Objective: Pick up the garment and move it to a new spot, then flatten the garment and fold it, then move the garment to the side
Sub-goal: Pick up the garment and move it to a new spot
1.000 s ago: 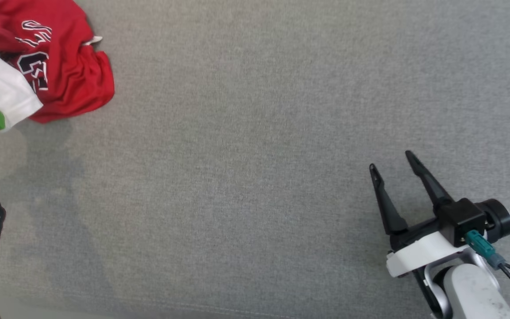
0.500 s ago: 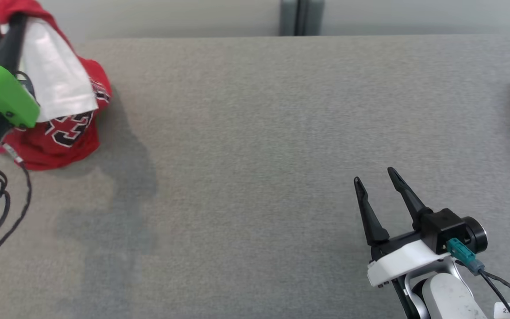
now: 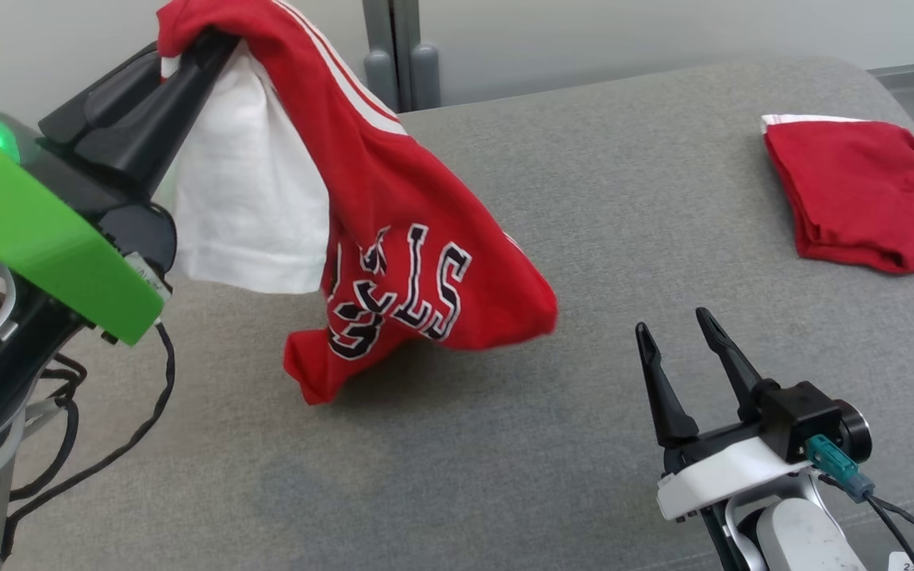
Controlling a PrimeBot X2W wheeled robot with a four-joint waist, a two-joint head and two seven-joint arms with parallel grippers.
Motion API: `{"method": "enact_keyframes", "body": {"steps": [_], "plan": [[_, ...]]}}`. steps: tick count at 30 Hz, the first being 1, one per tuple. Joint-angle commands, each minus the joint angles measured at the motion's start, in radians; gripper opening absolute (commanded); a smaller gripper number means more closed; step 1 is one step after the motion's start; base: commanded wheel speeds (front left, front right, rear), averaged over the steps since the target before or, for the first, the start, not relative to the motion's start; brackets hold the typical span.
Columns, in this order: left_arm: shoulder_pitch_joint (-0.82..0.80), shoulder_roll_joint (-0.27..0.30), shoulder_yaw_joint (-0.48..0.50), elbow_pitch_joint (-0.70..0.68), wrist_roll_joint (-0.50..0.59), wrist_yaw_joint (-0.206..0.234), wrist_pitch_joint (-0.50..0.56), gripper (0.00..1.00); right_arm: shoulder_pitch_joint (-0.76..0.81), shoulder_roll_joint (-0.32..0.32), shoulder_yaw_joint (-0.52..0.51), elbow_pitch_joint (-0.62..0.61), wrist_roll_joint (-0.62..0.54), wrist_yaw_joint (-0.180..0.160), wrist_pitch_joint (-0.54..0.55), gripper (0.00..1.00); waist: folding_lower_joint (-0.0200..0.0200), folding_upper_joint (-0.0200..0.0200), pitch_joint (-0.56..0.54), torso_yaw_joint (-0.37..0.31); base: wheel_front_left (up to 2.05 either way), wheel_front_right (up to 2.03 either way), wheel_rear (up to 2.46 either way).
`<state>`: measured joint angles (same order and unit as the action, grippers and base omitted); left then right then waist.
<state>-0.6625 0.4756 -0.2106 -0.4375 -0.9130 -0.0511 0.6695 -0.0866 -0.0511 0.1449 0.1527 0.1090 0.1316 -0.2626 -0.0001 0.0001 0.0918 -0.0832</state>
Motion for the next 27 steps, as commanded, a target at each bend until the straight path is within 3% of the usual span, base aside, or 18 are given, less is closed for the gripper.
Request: {"method": "enact_keyframes", "body": {"steps": [1,8,14,20,24,27], "plan": [[0.014,-0.003,0.006,-0.016,-0.015,0.011,0.009,0.00,0.009,0.000,0.004,-0.008,0.007,-0.002,-0.003,1.00,0.0001,-0.0001,-0.026,-0.055,0.00,0.00,0.00],[0.014,0.008,0.025,-0.034,-0.042,0.045,0.038,0.00,0.012,0.000,0.016,-0.014,0.025,-0.002,-0.003,1.00,0.0001,-0.0001,-0.024,-0.138,0.00,0.00,0.00],[0.005,-0.007,0.000,0.079,-0.015,0.054,0.032,0.00,0.010,0.000,0.031,-0.017,0.046,-0.002,-0.003,1.00,0.0001,-0.0001,0.012,-0.200,0.00,0.00,0.00],[-0.098,-0.031,-0.056,0.327,0.095,0.012,-0.042,0.00,-0.041,0.000,0.040,-0.034,0.079,-0.002,-0.003,1.00,0.0001,-0.0001,0.106,-0.252,0.00,0.00,0.00],[-0.186,-0.004,-0.106,0.545,0.249,-0.035,-0.187,0.00,-0.071,0.001,0.061,-0.034,0.106,-0.002,-0.003,1.00,0.0001,-0.0001,0.163,-0.287,0.00,0.00,0.00],[-0.229,0.011,-0.128,0.723,0.340,-0.046,-0.311,0.00,-0.083,0.000,0.064,-0.029,0.120,-0.002,-0.003,1.00,0.0001,-0.0001,0.192,-0.306,0.00,0.00,0.00]]}}
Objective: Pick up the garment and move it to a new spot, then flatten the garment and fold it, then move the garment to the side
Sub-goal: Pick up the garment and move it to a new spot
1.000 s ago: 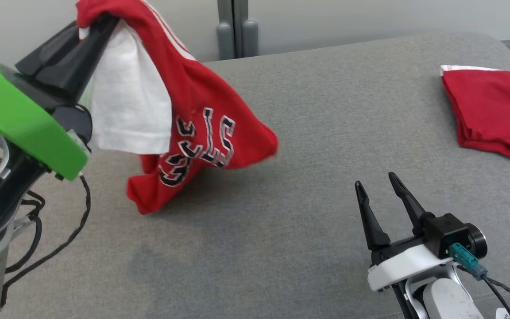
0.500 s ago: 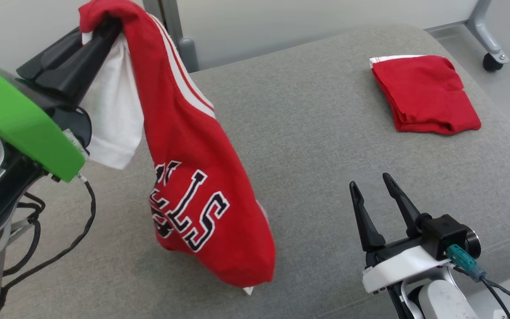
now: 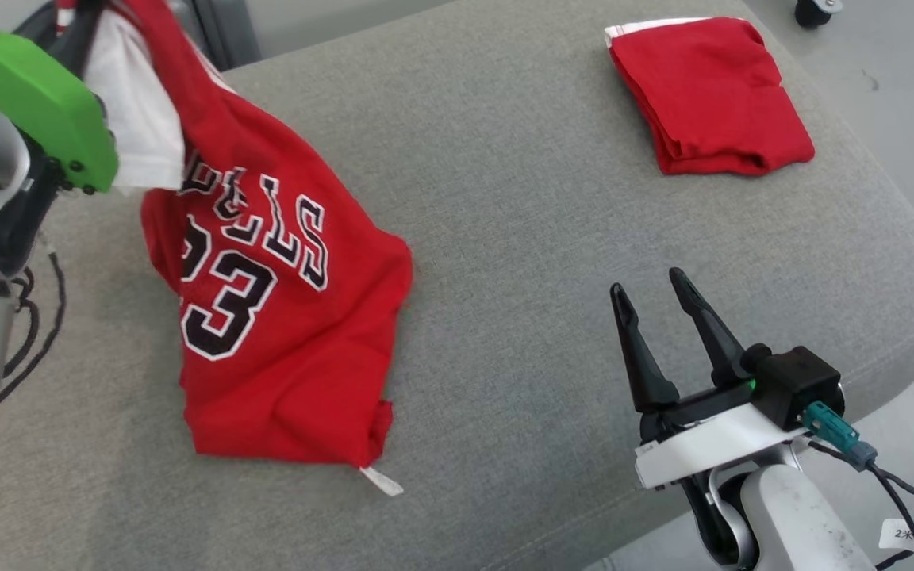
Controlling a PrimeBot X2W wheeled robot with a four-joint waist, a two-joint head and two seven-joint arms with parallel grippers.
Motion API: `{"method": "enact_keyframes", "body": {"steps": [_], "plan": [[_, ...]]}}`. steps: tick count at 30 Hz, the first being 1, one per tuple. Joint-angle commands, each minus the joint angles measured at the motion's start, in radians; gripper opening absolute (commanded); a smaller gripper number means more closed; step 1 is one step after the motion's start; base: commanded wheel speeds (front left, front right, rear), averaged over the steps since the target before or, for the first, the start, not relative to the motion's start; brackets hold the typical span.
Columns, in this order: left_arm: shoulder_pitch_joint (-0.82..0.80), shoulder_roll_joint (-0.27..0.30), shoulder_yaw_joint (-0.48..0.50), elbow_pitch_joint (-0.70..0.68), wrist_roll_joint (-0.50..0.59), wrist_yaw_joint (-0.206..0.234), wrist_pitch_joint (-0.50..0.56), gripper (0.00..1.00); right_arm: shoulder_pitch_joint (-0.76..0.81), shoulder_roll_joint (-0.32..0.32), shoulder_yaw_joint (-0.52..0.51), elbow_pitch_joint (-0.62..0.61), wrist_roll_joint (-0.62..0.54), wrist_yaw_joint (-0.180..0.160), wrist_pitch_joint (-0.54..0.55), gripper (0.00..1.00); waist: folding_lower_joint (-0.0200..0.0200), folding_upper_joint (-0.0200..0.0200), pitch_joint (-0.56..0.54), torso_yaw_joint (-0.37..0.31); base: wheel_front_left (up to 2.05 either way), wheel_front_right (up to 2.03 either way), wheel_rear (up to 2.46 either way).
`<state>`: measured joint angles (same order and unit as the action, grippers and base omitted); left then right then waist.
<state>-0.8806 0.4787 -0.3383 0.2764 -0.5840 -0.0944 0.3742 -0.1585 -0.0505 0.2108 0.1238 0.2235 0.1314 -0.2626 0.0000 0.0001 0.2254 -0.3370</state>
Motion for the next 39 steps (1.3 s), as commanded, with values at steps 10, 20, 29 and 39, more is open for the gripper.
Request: {"method": "enact_keyframes", "body": {"steps": [10,20,29,39], "plan": [[-0.022,-0.015,0.015,0.347,0.053,0.004,-0.280,1.00,-0.012,0.000,-0.043,0.012,-0.007,-0.001,-0.003,1.00,0.0000,-0.0001,0.071,-0.024,0.00,0.00,0.00],[0.196,-0.143,0.062,0.290,0.024,0.115,-0.561,1.00,0.036,-0.001,-0.111,0.004,-0.071,-0.001,-0.003,1.00,0.0000,-0.0001,-0.033,0.110,0.00,0.00,0.00],[0.547,-0.287,0.009,0.060,0.039,0.209,-0.630,1.00,0.107,-0.001,-0.178,-0.008,-0.130,-0.001,-0.003,1.00,0.0000,-0.0001,-0.122,0.232,0.00,0.00,0.00],[0.864,-0.370,-0.014,-0.088,0.098,0.253,-0.640,1.00,0.187,-0.001,-0.182,0.001,-0.143,-0.001,-0.003,1.00,0.0000,-0.0001,-0.197,0.282,0.00,0.00,0.00]]}}
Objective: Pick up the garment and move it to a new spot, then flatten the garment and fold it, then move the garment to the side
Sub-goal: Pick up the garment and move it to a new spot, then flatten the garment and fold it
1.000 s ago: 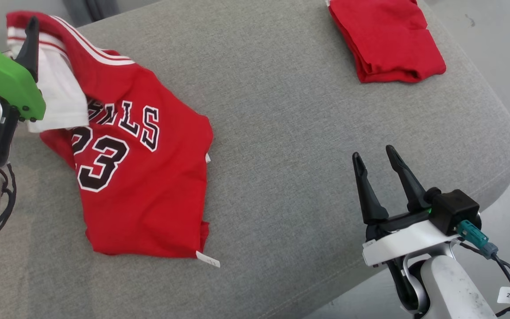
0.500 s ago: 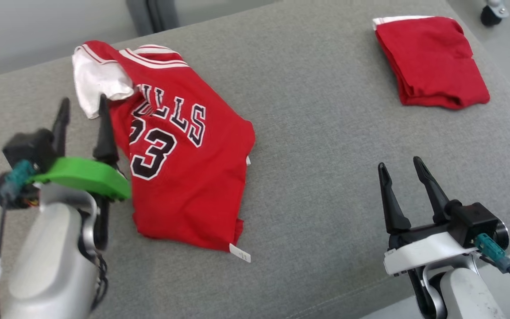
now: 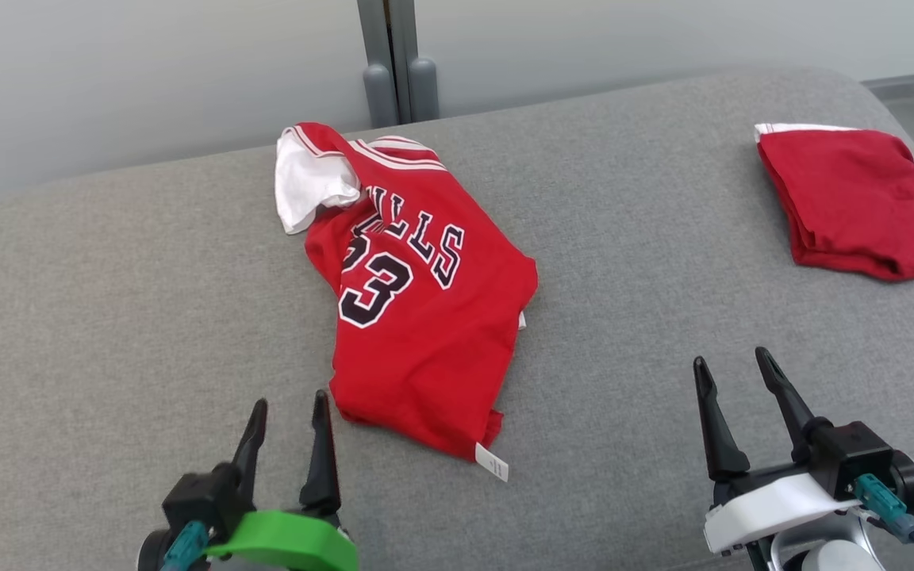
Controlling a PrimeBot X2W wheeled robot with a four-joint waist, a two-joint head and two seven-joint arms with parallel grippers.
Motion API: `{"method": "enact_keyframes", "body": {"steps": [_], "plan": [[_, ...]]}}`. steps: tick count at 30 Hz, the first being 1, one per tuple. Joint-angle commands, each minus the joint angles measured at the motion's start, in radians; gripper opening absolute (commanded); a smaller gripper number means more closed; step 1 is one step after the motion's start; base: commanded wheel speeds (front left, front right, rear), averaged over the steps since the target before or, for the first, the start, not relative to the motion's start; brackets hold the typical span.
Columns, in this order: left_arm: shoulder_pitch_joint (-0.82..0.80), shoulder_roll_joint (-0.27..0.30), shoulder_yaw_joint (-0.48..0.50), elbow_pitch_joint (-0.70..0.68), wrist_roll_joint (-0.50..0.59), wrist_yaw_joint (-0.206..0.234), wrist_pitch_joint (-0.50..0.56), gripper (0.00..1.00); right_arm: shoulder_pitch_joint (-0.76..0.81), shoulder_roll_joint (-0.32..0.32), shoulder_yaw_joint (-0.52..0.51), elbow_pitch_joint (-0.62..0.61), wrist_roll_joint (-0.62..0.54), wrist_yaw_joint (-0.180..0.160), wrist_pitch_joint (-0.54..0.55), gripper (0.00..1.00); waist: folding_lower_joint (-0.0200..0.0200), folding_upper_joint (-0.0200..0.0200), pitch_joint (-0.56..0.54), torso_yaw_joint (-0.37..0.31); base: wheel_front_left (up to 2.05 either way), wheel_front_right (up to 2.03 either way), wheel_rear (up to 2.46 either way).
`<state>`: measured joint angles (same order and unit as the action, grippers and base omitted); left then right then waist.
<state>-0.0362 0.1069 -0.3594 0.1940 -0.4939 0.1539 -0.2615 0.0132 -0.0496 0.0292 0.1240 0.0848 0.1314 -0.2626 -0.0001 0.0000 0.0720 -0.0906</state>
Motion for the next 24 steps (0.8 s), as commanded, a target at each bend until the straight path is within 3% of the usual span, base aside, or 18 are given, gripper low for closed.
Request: {"method": "enact_keyframes", "body": {"steps": [1,7,14,24], "plan": [[0.047,-0.002,0.023,-0.029,0.025,0.012,-0.004,1.00,0.021,-0.002,0.001,0.000,-0.002,-0.001,-0.003,1.00,0.0001,0.0000,-0.048,0.037,0.00,0.00,0.00],[0.209,-0.025,0.130,-0.157,0.129,0.027,-0.004,1.00,0.064,-0.002,-0.006,-0.005,0.009,-0.001,-0.003,1.00,0.0001,0.0000,-0.074,0.068,0.00,0.00,0.00],[0.293,-0.042,0.198,-0.224,0.210,-0.026,-0.004,1.00,0.089,-0.002,-0.020,0.005,0.008,-0.001,-0.003,1.00,0.0001,0.0000,-0.097,0.110,0.00,0.00,0.00],[0.312,-0.052,0.232,-0.237,0.244,-0.071,-0.004,1.00,0.069,-0.002,-0.013,0.010,0.009,-0.001,-0.003,1.00,0.0001,0.0000,-0.089,0.105,0.00,0.00,0.00]]}}
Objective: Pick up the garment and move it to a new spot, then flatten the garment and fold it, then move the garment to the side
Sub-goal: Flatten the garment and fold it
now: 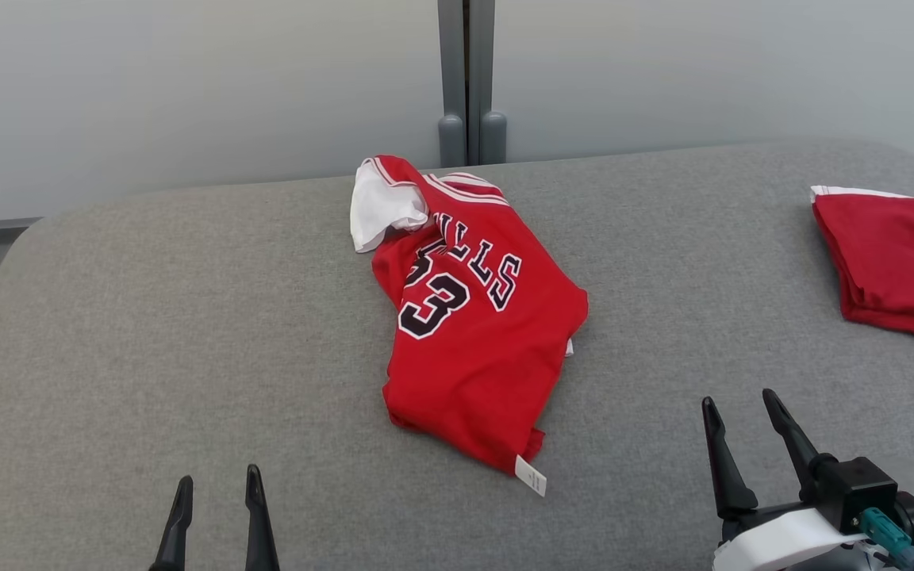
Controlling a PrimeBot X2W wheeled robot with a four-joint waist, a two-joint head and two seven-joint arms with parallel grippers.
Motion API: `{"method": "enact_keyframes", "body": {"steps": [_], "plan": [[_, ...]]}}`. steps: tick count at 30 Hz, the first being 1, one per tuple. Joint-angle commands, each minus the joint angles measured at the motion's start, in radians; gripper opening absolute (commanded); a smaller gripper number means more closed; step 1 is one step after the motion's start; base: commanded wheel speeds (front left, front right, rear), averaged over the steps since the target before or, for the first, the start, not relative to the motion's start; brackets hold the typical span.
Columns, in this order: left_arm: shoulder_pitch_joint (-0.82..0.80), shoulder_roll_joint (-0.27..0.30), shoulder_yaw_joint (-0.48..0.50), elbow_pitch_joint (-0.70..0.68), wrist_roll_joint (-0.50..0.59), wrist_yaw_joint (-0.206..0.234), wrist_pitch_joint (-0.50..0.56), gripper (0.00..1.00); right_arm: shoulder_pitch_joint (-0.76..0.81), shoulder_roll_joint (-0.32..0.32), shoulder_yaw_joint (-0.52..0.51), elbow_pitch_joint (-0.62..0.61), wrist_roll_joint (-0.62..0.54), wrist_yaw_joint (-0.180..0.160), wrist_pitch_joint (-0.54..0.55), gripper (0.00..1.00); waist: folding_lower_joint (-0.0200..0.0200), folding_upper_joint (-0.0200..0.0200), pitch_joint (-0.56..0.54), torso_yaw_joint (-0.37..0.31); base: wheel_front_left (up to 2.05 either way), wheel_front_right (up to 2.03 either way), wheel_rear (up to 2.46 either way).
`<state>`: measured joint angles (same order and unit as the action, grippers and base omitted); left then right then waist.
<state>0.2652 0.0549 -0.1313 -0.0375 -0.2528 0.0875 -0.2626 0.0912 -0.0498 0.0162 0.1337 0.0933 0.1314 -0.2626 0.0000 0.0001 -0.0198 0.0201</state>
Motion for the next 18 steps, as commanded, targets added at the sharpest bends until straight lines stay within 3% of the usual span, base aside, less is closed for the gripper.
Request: {"method": "enact_keyframes", "body": {"steps": [1,18], "plan": [[0.012,-0.001,0.006,-0.007,0.003,-0.006,-0.003,1.00,-0.010,-0.002,-0.001,-0.001,0.001,-0.001,-0.003,1.00,0.0000,-0.0001,0.004,-0.009,0.00,0.00,0.00],[0.020,-0.004,-0.005,-0.001,0.004,-0.009,-0.003,1.00,-0.012,-0.002,-0.004,-0.006,0.009,-0.001,-0.003,1.00,0.0000,-0.0001,0.005,-0.007,0.00,0.00,0.00]]}}
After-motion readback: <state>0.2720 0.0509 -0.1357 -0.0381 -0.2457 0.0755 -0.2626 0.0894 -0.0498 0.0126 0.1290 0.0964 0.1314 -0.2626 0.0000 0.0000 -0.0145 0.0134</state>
